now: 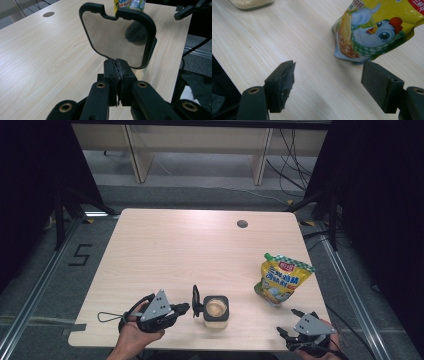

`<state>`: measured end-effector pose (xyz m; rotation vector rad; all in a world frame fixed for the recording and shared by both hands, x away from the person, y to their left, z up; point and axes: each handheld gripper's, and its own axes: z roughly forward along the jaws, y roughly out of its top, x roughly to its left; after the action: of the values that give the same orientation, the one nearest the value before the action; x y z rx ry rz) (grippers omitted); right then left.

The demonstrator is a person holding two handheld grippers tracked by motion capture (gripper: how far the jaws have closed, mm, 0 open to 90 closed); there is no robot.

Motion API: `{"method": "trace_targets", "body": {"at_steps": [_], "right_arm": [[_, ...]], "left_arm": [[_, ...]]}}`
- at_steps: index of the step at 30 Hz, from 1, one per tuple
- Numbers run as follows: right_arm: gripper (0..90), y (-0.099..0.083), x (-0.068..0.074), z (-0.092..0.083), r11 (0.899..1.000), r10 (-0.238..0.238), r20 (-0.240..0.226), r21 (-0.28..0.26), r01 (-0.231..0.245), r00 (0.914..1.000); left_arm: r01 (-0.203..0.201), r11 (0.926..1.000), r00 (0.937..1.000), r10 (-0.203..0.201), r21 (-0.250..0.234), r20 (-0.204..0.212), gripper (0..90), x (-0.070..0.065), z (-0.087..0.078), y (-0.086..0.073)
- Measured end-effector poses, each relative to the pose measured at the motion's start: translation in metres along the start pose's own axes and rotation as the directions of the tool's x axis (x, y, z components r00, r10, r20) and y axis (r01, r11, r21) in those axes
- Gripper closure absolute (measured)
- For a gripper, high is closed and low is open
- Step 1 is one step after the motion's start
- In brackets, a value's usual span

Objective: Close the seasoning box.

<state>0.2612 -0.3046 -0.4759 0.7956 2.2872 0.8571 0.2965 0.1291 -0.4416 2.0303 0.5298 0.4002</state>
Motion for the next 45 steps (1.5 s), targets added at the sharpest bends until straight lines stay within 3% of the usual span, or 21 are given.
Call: {"method": "trace_targets", "body": {"at_steps": [6, 10, 13, 14, 17, 30, 33, 34, 35, 38, 45], "right_arm": [[27.5, -0.001, 0.000, 0.001, 1.000, 0.001, 0.000, 0.011, -0.001, 1.0000], [27.5, 0.000, 0.001, 0.001, 1.000, 0.002, -0.004, 0.012, -0.002, 1.0000], [27.4, 0.001, 0.000, 0.002, 1.000, -0.007, -0.001, 0.005, 0.007, 1.0000], [27.5, 0.001, 0.000, 0.003, 1.000, -0.001, -0.004, 0.009, 0.001, 1.0000], [27.5, 0.000, 0.000, 0.004, 1.000, -0.006, -0.005, 0.013, 0.006, 1.0000], [27.4, 0.001, 0.000, 0.005, 1.000, -0.004, -0.013, 0.014, 0.004, 0.9999], [27.5, 0.001, 0.000, 0.005, 1.000, -0.009, -0.017, 0.014, 0.009, 0.9998], [27.6, 0.001, 0.000, 0.006, 1.000, -0.012, -0.019, 0.015, 0.013, 0.9997], [27.7, 0.001, 0.000, 0.006, 1.000, -0.023, -0.019, 0.013, 0.024, 0.9995], [27.7, 0.001, 0.001, 0.006, 1.000, -0.018, -0.022, 0.015, 0.018, 0.9996], [27.7, 0.001, 0.000, 0.006, 1.000, -0.020, -0.023, 0.013, 0.020, 0.9995]], "left_arm": [[0.007, 0.9998, 1.0000, -0.007, -0.020, 0.006, 87.6, -0.002, 0.002, 0.006], [-0.021, 0.9996, 0.9997, 0.021, -0.018, 0.009, 88.2, -0.005, 0.004, 0.011], [-0.002, 0.9998, 1.0000, 0.003, -0.021, 0.004, 88.1, -0.004, 0.003, 0.014], [-0.024, 0.9994, 0.9997, 0.024, -0.023, 0.002, 88.0, -0.002, 0.003, 0.015], [-0.032, 0.9991, 0.9995, 0.032, -0.029, -0.006, 88.1, -0.003, 0.002, 0.021], [-0.069, 0.9975, 0.9950, 0.068, 0.013, 0.074, 87.2, -0.017, 0.033, 0.035], [-0.050, 0.9985, 0.9958, 0.048, 0.024, 0.079, 87.3, -0.019, 0.037, 0.033], [-0.016, 0.9989, 0.9974, 0.013, 0.043, 0.070, 87.3, -0.022, 0.038, 0.030], [-0.057, 0.9977, 0.9951, 0.053, 0.037, 0.083, 87.2, -0.020, 0.041, 0.030], [-0.059, 0.9968, 0.9936, 0.054, 0.053, 0.099, 87.0, -0.021, 0.046, 0.026], [-0.020, 0.9989, 0.9943, 0.015, 0.043, 0.106, 83.4, -0.023, 0.049, 0.025]]}}
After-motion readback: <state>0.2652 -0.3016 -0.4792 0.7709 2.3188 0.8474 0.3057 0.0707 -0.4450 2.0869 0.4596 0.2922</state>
